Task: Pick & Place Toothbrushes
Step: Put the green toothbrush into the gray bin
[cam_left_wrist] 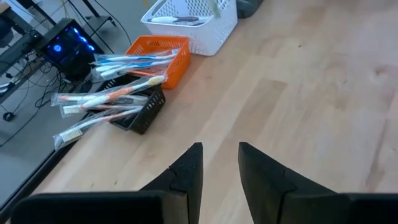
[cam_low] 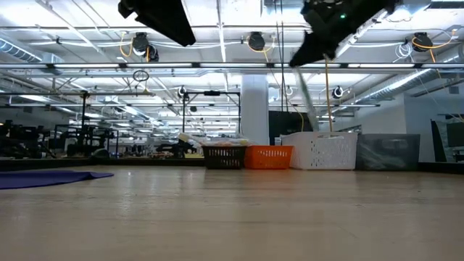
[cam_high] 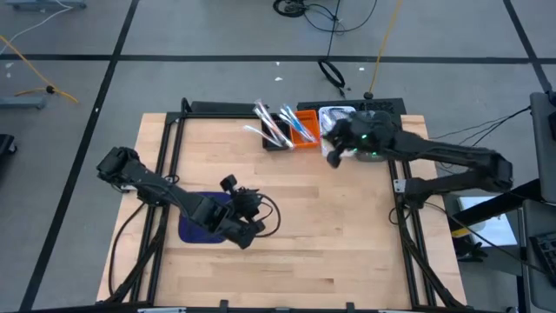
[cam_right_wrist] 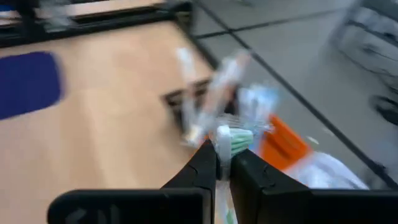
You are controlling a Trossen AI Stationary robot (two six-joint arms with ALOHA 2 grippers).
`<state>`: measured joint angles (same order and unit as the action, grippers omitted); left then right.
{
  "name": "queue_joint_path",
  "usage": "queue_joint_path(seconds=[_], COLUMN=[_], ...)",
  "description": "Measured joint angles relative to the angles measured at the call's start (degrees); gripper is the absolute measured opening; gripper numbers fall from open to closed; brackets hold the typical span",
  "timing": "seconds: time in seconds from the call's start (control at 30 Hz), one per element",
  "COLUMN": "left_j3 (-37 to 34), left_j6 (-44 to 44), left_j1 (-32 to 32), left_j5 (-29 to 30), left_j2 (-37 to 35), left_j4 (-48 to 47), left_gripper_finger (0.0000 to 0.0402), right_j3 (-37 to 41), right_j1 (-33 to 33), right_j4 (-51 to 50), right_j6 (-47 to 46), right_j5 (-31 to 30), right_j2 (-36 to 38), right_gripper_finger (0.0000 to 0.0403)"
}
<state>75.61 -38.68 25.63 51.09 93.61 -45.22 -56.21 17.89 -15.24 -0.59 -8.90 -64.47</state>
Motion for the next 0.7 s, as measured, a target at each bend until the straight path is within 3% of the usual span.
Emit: queue_joint_path(seconds=[0.3,0.7], left_j3=[0.0,0.0], left_j6=[1.0,1.5], left_j1=[-1.6,-2.0], left_j5=[0.0,0.0], left_j2=[0.0,0.0], left_j4=[1.5,1.8], left_gripper_finger=[0.0104,0.0104], right_j3=[0.0,0.0], right_j1=[10.4,27.2], right_j4=[-12.6,-18.4], right_j6=[-0.6,-1.7], right_j5=[-7.8,-5.5], right_j2=[10.7,11.4], right_gripper_finger=[0.0015,0.0015])
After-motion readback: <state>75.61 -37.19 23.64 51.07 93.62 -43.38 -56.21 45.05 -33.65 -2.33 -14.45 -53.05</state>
